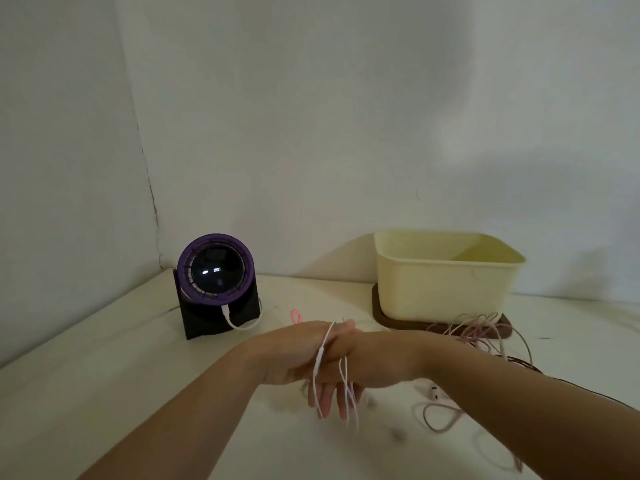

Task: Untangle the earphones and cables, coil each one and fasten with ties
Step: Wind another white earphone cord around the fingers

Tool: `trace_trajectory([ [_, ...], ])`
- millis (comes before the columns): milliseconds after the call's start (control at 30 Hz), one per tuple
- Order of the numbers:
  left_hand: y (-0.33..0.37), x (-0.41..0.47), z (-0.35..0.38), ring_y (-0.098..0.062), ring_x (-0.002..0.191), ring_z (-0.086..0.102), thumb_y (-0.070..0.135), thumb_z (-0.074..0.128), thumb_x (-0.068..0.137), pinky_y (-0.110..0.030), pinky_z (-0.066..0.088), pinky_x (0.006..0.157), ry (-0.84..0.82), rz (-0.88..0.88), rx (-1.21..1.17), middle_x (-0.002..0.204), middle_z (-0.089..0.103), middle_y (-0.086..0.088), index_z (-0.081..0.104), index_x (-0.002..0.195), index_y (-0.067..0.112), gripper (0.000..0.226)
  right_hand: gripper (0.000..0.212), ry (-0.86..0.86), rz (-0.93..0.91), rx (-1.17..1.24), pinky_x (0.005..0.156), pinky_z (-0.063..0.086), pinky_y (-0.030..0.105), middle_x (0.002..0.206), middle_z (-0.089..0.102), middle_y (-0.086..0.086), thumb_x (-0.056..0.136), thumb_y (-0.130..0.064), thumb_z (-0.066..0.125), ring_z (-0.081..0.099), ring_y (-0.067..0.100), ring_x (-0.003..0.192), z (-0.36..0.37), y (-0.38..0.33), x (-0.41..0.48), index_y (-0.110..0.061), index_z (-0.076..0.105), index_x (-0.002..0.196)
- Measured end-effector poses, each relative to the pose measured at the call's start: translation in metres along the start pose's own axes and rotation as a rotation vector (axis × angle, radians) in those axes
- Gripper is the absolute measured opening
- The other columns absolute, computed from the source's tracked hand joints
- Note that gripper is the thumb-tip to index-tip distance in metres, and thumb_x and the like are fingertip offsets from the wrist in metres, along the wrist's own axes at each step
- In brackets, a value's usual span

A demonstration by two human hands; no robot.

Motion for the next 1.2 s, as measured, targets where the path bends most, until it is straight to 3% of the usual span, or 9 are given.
trace_trajectory([
  [133,0.000,0.003,-0.009,-0.021,0.063,0.057,0.043,0.033,0.099,-0.024,0.045,0.060,0.096,0.097,0.026,0.086,0.059,-0.023,0.063,0.095,0.004,0.049,0.028,0.038,-0.019,0.098,0.075,0.051,0.025,0.099,0.063,0.014,0.103,-0.024,0.037,0.060,0.011,0.067,-0.016,0.003,-0.010,-0.008,0.060,0.101],
  [300,-0.009,0.005,-0.031,-0.011,0.073,0.051,0.032,0.037,0.101,-0.023,0.035,0.061,0.364,0.071,-0.059,0.093,0.065,0.000,0.066,0.104,0.012,0.035,0.023,0.334,0.015,0.348,0.082,0.048,0.032,0.099,0.063,0.004,0.101,-0.028,0.040,0.058,0.014,0.085,-0.022,0.045,-0.002,-0.017,0.058,0.110],
  [400,-0.020,0.011,-0.025,-0.010,0.067,0.049,0.026,0.038,0.100,-0.019,0.028,0.050,0.467,-0.075,0.099,0.096,0.064,0.004,0.064,0.098,0.016,0.028,0.036,0.467,0.090,0.049,0.094,0.040,0.028,0.123,0.056,0.012,0.099,-0.013,0.044,0.050,0.015,0.105,-0.007,0.079,0.012,-0.012,0.044,0.135],
  [533,-0.032,0.024,-0.012,-0.011,0.068,0.054,0.023,0.054,0.086,-0.021,0.032,0.053,0.463,-0.135,0.206,0.087,0.061,0.012,0.068,0.087,0.025,0.014,0.045,0.544,0.200,-0.249,0.110,0.022,0.026,0.149,0.035,0.008,0.102,-0.027,0.038,0.031,0.021,0.137,-0.006,0.108,0.017,-0.016,0.031,0.145],
  [733,-0.027,0.051,0.005,-0.008,0.060,0.048,0.010,0.041,0.091,-0.013,0.032,0.042,0.496,-0.076,0.200,0.081,0.062,0.007,0.065,0.091,0.020,0.026,0.045,0.560,0.244,-0.415,0.113,0.020,0.033,0.141,0.042,0.013,0.099,-0.031,0.031,0.032,0.026,0.134,-0.016,0.135,0.001,-0.008,0.042,0.137],
  [900,-0.012,0.066,0.018,-0.008,0.061,0.046,0.011,0.042,0.094,-0.006,0.030,0.039,0.548,0.048,0.195,0.084,0.060,0.007,0.064,0.105,0.012,0.025,0.047,0.528,0.376,-0.487,0.117,0.009,0.030,0.158,0.016,0.007,0.103,-0.029,0.030,0.012,0.020,0.145,-0.024,0.161,-0.030,-0.014,0.026,0.148],
  [1033,-0.001,0.071,0.014,-0.008,0.062,0.045,0.007,0.043,0.092,-0.008,0.031,0.041,0.611,0.098,0.147,0.091,0.062,0.003,0.064,0.098,0.017,0.024,0.037,0.542,0.411,-0.346,0.113,0.025,0.035,0.140,0.042,0.014,0.101,-0.023,0.036,0.037,0.025,0.131,-0.033,0.167,-0.044,-0.004,0.046,0.131],
  [1133,0.003,0.067,0.001,-0.010,0.064,0.046,0.005,0.041,0.091,-0.018,0.032,0.052,0.637,0.097,0.113,0.089,0.064,0.005,0.065,0.097,0.022,0.030,0.023,0.523,0.415,-0.161,0.072,0.043,0.010,0.095,0.056,0.010,0.098,-0.010,0.039,0.050,0.014,0.079,-0.043,0.161,-0.051,0.002,0.058,0.105],
  [1200,0.008,0.061,-0.008,-0.010,0.068,0.053,0.009,0.043,0.091,-0.021,0.036,0.061,0.632,0.081,0.070,0.090,0.067,0.007,0.065,0.101,0.026,0.030,0.023,0.454,0.384,-0.118,0.058,0.035,0.016,0.081,0.050,0.011,0.096,-0.005,0.042,0.044,0.012,0.067,-0.052,0.146,-0.059,-0.008,0.060,0.083],
])
Point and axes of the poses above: each hand's wrist, its own x-axis towards the middle knuckle, its own z-axis out of the palm, y = z × x, the point moved 3 cm from there along x, towards the middle knuckle
